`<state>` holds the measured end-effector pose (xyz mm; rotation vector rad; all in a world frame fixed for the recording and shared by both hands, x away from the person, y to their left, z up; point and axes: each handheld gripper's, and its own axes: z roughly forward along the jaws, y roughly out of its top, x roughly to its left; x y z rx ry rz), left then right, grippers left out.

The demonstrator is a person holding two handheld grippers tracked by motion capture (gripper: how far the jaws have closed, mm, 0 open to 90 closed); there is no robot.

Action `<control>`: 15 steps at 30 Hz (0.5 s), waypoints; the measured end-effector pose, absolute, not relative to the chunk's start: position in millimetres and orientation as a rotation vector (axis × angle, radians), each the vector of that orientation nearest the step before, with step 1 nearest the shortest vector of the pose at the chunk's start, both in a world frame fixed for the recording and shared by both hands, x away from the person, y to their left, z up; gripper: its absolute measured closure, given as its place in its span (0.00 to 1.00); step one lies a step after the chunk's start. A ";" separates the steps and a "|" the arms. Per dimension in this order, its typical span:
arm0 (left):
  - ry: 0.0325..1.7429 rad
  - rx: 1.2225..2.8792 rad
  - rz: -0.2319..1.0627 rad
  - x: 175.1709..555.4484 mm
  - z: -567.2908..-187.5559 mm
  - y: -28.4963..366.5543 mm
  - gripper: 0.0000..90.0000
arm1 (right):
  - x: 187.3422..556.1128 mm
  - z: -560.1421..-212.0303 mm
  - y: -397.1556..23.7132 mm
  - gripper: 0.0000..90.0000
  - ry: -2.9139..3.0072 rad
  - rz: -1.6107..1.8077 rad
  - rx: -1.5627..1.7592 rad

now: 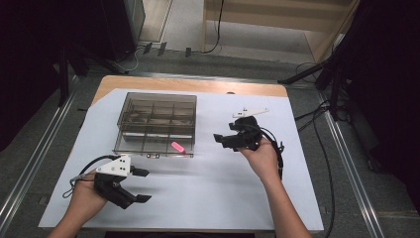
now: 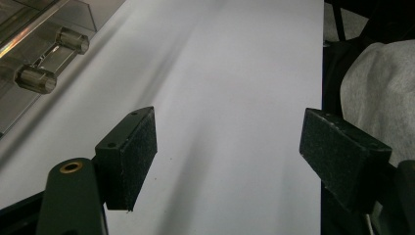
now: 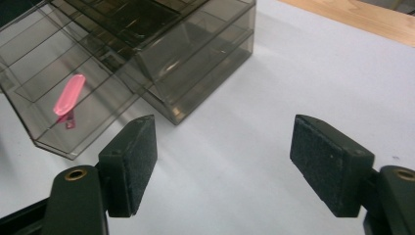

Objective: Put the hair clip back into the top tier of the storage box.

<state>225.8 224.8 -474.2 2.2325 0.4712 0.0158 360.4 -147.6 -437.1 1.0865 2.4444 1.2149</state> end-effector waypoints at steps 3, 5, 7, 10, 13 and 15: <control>0.467 2.235 0.015 226.6 -473.9 224.4 0.26 | 362.2 -439.3 -156.3 0.27 2.429 1.227 1.106; 0.467 2.235 0.014 226.8 -474.0 223.8 0.26 | 363.4 -441.4 -162.4 0.27 2.418 1.231 1.134; 0.468 2.231 0.012 226.9 -474.0 223.2 0.26 | 365.0 -444.2 -168.2 0.26 2.402 1.233 1.159; 0.467 2.234 0.010 227.2 -474.0 223.0 0.26 | 366.8 -450.5 -180.1 0.21 2.453 1.247 1.098; 0.466 2.234 0.010 227.3 -473.9 222.9 0.26 | 367.9 -452.7 -182.8 0.22 2.438 1.228 1.112; 0.467 2.234 0.010 227.2 -473.9 223.0 0.26 | 369.5 -454.8 -185.9 0.22 2.434 1.226 1.128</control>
